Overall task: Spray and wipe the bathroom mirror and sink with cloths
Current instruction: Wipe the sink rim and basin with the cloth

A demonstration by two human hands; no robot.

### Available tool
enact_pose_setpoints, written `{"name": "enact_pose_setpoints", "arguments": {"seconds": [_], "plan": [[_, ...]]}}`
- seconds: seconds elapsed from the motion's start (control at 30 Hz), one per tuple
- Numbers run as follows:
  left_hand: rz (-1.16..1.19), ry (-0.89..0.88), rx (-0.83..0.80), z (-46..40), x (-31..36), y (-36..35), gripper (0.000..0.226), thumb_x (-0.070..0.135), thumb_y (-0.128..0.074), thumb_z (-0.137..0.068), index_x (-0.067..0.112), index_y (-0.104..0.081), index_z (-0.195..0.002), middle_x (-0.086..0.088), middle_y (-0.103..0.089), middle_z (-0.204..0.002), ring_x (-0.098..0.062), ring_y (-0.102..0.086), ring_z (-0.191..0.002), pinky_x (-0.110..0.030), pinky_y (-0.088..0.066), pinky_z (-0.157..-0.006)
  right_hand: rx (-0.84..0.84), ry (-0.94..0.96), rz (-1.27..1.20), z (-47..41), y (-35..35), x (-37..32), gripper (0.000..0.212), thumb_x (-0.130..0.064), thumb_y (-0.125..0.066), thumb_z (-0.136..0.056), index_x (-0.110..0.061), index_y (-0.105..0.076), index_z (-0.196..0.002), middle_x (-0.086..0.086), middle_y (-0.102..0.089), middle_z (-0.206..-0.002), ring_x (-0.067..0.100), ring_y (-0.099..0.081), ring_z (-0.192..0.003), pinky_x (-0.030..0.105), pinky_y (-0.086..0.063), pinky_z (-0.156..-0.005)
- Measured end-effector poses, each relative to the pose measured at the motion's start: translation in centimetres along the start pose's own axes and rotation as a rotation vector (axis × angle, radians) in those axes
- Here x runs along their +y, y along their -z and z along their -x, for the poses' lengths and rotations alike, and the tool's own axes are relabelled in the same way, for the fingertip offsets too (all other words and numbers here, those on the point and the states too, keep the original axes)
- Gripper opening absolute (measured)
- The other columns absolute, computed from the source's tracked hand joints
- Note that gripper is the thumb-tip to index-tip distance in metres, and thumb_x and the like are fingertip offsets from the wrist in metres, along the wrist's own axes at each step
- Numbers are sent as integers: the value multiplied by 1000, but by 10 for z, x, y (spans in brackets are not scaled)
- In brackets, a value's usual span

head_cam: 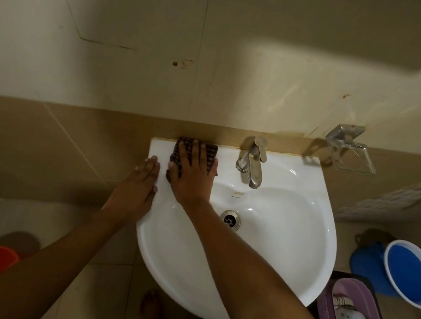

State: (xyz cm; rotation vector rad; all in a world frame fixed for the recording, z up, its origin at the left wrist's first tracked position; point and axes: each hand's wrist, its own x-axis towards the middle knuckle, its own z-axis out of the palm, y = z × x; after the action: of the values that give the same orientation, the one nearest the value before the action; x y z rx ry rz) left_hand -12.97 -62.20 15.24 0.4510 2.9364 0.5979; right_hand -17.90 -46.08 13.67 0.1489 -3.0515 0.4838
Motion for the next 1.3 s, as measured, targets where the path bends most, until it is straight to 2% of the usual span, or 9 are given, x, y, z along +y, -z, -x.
{"name": "enact_pose_setpoints", "arguments": {"seconds": [0.3,0.43,0.57,0.67,0.77,0.9,1.07,1.17,1.3], "plan": [[204,119,129,20,-3,0,49,17,-40,-101,13,-31,-149,-10,-31,-155,-24,-35,-141,-42,-34,-113,-51,108,-43,12,-12,-36,58,-48,-29,-100,-29,-21,-154,7,-17,-163,27,-5,-151,60,-6,-117],[244,295,203,25,-9,9,40,22,-41,-98,6,-51,-133,-18,-58,-132,-34,-59,-114,-43,-50,-95,-115,200,-123,42,-15,-42,59,-43,-35,-101,-28,-20,-156,6,-9,-165,25,4,-152,59,1,-118],[159,378,283,35,-1,21,41,-6,-43,-87,-3,-56,-125,-28,-62,-118,-43,-63,-97,-43,-50,-81,-180,241,-233,80,-16,-52,62,-37,-41,-100,-25,-16,-157,9,0,-165,25,13,-151,54,8,-119],[109,376,304,43,12,22,38,-6,-44,-86,-4,-57,-122,-29,-65,-110,-43,-63,-85,-43,-50,-73,-227,253,-242,112,-19,-57,70,-30,-45,-96,-22,-11,-157,13,6,-164,29,16,-150,55,5,-120],[68,407,293,53,26,13,44,-5,-48,-84,-2,-54,-127,-28,-67,-106,-43,-64,-84,-43,-50,-73,-268,249,-246,144,-21,-55,70,-23,-45,-95,-17,-12,-157,20,0,-163,36,5,-151,56,-4,-121],[35,425,261,72,57,-1,41,-7,-47,-77,3,-56,-115,-24,-67,-91,-44,-63,-77,-42,-47,-64,-209,300,-133,180,-22,-35,65,-26,-50,-89,-8,-28,-148,23,-43,-148,38,-43,-136,53,-42,-106],[38,433,264,99,89,-22,56,-8,-49,-78,2,-53,-132,-19,-54,-137,-39,-55,-120,-48,-47,-97,-104,447,51,224,-1,9,69,-26,-66,-85,-8,-34,-144,21,-59,-128,35,-62,-111,47,-56,-88],[49,386,252,114,108,-33,53,-10,-46,-83,-3,-50,-135,-19,-49,-142,-34,-45,-133,-47,-40,-106,-81,502,127,241,22,37,64,-30,-63,-89,-7,-38,-143,17,-62,-123,31,-64,-103,41,-56,-77],[9,353,181,130,123,-48,51,-5,-46,-88,-8,-41,-139,-24,-39,-148,-37,-30,-141,-41,-25,-116,-67,542,190,258,42,82,59,-46,-61,-90,-9,-49,-134,12,-68,-115,29,-67,-99,51,-50,-93]]}}
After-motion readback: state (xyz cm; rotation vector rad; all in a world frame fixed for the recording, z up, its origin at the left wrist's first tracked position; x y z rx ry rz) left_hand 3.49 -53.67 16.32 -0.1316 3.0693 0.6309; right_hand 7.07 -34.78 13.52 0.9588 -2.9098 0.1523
